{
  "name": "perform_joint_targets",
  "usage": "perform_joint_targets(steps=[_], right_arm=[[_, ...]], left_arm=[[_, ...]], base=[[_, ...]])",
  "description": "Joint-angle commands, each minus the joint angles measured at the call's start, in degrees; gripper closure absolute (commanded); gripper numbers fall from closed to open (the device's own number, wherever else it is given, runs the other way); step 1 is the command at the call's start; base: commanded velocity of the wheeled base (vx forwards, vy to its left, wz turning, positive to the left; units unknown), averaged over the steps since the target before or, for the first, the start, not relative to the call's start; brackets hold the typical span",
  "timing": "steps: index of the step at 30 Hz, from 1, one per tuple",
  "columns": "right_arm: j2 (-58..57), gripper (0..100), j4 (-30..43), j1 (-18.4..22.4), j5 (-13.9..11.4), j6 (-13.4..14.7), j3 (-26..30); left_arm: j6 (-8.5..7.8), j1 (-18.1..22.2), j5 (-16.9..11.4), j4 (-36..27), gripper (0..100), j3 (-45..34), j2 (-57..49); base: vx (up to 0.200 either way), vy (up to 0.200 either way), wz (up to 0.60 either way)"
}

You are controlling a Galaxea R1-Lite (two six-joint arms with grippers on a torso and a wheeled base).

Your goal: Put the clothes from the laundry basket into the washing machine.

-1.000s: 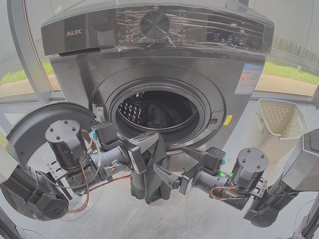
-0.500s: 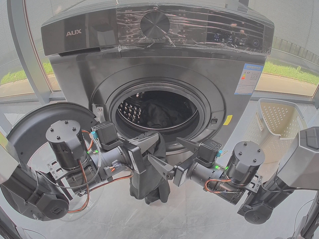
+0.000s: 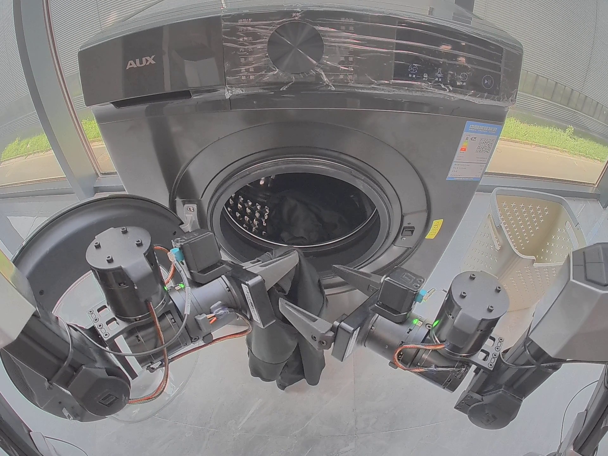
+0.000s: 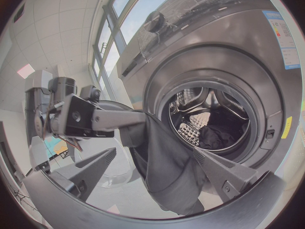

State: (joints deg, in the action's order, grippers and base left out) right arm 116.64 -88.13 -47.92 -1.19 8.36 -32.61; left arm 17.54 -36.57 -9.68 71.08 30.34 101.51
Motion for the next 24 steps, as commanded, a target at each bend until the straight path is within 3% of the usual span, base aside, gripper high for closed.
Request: perform_joint_targets(steps=[1,3,5,15,24], right_arm=[[2.63,0,0.41,0.55,1.63,-0.36,-0.44],[3.95,0,0.85,0.72,3.92,-0.54,-0.96],[4.12,0,1.20,0.81,4.27,-0.54,-0.96],[4.03,0,2.08,6.17,4.36,-0.72,-1.14],[5.18,0,1.99,5.12,2.95,-1.24,-2.90]], left_arm=[[0.04,0.01,0.01,0.02,100,0.16,-0.26],[0.04,-0.08,-0.08,0.11,100,0.07,-0.44],[0.04,-0.08,-0.08,0.02,100,-0.02,-0.52],[0.04,-0.08,-0.16,0.11,100,-0.46,-0.88],[0.04,-0.69,-0.25,0.11,100,-0.72,-0.79]], base=[[0.000,0.000,0.00],[0.000,0.000,0.00],[0.000,0.000,0.00],[0.000,0.000,0.00],[0.000,0.000,0.00]])
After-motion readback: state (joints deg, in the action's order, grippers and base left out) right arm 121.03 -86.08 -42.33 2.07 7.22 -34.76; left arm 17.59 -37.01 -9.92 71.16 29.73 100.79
